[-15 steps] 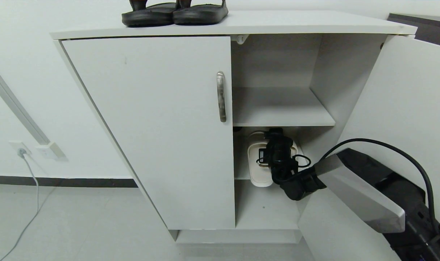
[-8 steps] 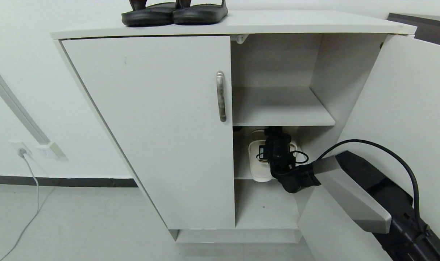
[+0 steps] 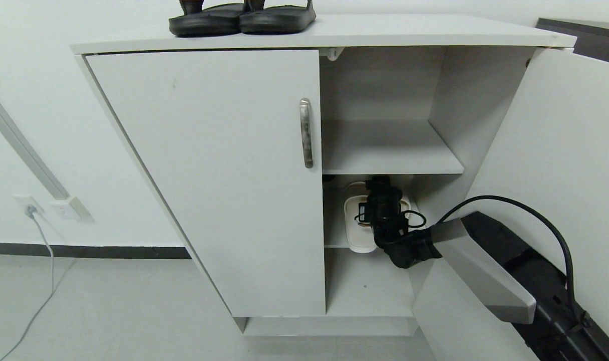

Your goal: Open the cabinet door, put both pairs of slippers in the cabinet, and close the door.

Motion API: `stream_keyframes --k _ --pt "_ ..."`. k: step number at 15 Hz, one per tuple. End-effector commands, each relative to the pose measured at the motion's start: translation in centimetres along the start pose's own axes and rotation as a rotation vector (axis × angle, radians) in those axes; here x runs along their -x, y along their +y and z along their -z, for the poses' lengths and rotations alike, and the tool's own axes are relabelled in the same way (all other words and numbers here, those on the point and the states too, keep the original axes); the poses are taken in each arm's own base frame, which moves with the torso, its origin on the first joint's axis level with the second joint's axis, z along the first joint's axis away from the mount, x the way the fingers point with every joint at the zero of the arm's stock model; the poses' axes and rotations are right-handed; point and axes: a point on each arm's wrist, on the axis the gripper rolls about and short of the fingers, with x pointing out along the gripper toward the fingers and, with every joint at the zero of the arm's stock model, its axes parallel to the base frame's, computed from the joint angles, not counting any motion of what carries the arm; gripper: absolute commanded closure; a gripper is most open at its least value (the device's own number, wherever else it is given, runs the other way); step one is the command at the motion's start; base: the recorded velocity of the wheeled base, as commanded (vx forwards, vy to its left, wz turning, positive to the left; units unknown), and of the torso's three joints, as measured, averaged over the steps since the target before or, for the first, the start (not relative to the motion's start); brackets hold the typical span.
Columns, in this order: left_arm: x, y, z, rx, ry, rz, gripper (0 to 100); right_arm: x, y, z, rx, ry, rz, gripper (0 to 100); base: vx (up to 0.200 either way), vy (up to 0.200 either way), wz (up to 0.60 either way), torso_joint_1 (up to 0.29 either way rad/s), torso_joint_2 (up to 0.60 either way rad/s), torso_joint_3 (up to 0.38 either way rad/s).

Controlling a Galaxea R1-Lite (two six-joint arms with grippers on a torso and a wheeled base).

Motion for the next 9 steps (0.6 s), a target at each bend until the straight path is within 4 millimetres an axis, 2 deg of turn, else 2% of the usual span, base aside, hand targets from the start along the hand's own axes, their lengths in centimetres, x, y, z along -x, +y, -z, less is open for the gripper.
stream_keyframes --k 1,6,7,9 --pt "-0.01 0.00 -0.01 0.000 0.001 0.000 100 -0.04 0.02 0.29 0.003 0.004 0.000 100 0.000 0.000 0.00 0.000 0.00 0.000" --pt "-0.01 0.00 -0.01 0.000 0.001 0.000 100 -0.11 0.04 0.69 0.006 0.010 0.000 100 0.000 0.000 0.00 0.000 0.00 0.000" --pt "-0.01 0.00 -0.01 0.000 0.001 0.000 100 -0.15 -0.03 0.68 0.006 0.010 0.002 0 0.000 0.000 0.00 0.000 0.00 0.000" --pt "-0.01 0.00 -0.01 0.000 0.001 0.000 100 0.10 -0.21 1.14 0.018 0.029 0.006 0 0.000 0.000 0.00 0.000 0.00 0.000"
